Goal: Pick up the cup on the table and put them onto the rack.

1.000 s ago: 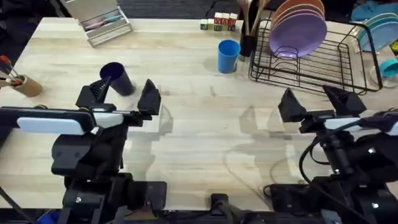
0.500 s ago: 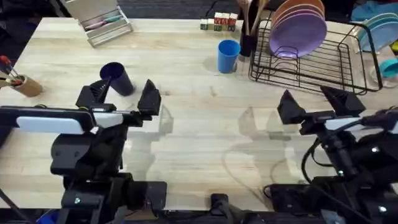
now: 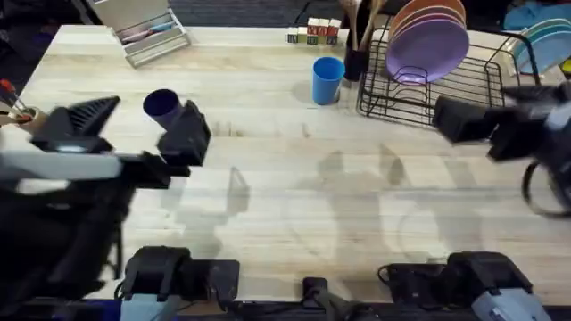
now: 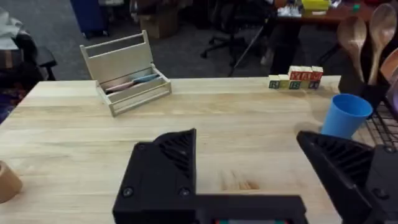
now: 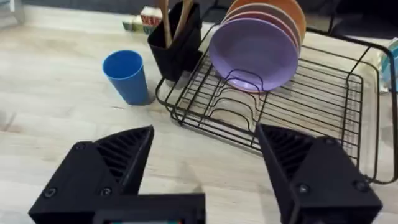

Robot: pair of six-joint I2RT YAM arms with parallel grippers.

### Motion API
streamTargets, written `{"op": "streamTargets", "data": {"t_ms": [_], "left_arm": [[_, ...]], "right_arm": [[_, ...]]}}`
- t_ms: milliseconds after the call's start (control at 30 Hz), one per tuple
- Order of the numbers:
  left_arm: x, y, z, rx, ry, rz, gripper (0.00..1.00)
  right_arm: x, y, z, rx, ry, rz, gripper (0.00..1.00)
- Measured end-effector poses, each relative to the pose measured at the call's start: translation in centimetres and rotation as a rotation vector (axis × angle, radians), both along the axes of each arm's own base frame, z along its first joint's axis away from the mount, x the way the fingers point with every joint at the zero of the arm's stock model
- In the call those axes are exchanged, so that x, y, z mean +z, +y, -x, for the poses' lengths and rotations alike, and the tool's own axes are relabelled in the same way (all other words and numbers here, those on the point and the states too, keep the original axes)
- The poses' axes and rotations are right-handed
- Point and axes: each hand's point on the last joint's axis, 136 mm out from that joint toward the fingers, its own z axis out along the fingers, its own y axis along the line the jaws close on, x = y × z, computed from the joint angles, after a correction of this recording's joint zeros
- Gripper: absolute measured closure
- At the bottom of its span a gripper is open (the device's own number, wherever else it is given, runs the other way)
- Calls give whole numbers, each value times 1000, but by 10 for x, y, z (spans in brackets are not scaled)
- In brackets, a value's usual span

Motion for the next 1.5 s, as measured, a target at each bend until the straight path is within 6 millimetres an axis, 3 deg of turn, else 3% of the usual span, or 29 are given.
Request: {"op": "streamTargets", "data": {"t_ms": [300,567,1133,1333,1500], "left_arm": [[67,0,-8,0,129,-1,7],[90,0,-29,0,318,-2,7],[59,-1,-79,-4,530,-14,7],[40,-2,-94,-12,600,-11,7],[18,-1,-108,-7,675,-13,7]], "right_arm": [[36,2,-36,11,255,4,9],[60,2,-55,13,353,6,9],[64,13,-59,56,351,-49,9],[76,23,-72,106,286,-77,9],[75,31,-92,137,266,-83,9]]}}
